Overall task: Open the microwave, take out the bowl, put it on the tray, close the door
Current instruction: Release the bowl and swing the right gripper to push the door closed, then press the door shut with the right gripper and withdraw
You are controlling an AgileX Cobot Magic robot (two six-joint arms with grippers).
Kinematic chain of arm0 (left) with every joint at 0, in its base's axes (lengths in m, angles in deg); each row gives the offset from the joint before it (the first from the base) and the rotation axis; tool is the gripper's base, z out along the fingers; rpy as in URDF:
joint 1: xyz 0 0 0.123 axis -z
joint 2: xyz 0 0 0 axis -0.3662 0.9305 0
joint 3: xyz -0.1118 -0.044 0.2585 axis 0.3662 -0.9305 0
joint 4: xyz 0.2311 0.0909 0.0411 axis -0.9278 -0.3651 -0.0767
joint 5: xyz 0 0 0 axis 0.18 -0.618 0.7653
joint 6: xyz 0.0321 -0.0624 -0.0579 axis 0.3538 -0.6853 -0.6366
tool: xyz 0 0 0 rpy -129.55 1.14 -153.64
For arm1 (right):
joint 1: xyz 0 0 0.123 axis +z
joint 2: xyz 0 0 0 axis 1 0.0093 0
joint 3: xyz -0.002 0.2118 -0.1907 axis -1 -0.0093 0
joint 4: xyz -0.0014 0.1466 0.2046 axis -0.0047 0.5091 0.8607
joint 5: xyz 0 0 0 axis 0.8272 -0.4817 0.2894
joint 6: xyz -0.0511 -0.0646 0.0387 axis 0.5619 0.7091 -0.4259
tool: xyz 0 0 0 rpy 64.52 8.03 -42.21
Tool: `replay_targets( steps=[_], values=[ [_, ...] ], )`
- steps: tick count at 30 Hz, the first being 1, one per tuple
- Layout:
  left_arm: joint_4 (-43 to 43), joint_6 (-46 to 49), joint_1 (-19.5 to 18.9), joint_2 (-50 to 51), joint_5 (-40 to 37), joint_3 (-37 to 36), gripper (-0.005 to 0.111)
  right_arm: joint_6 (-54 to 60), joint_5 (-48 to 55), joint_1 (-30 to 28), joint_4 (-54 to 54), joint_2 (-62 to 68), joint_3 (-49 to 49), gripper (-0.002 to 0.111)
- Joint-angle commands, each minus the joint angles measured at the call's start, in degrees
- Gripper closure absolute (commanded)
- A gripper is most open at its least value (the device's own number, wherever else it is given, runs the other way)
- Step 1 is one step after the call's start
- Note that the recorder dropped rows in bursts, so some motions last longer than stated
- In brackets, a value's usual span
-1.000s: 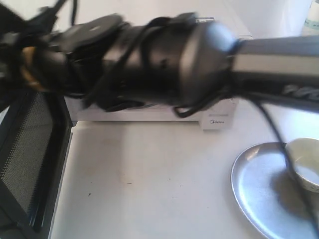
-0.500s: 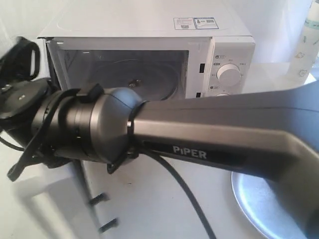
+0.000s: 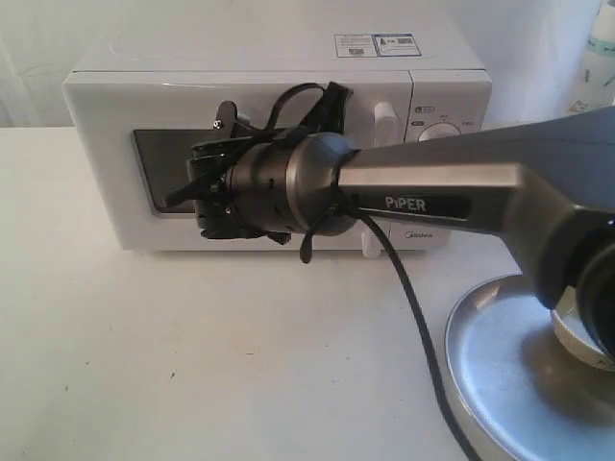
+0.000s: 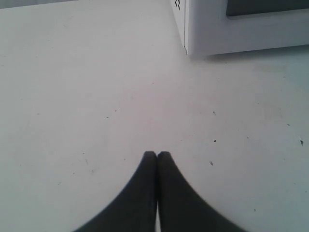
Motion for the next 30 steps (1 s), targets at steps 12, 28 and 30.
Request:
replay_targets(
  steps=[12, 28, 30],
  values=[
    [0.7, 0.0, 0.3, -0.1, -0.2, 0.2, 0.107, -12.0, -18.3, 2.8, -1.4, -18.9, -21.2, 0.108],
    [0.7, 0.0, 0.3, -0.1, -0.2, 0.2, 0.107, -31.7, -20.1, 4.9, 6.1, -36.8, -27.1, 0.108],
    [0.7, 0.0, 0.3, -0.1, -0.2, 0.2, 0.107, -31.7, -20.1, 4.9, 6.1, -36.8, -27.1, 0.108]
  ],
)
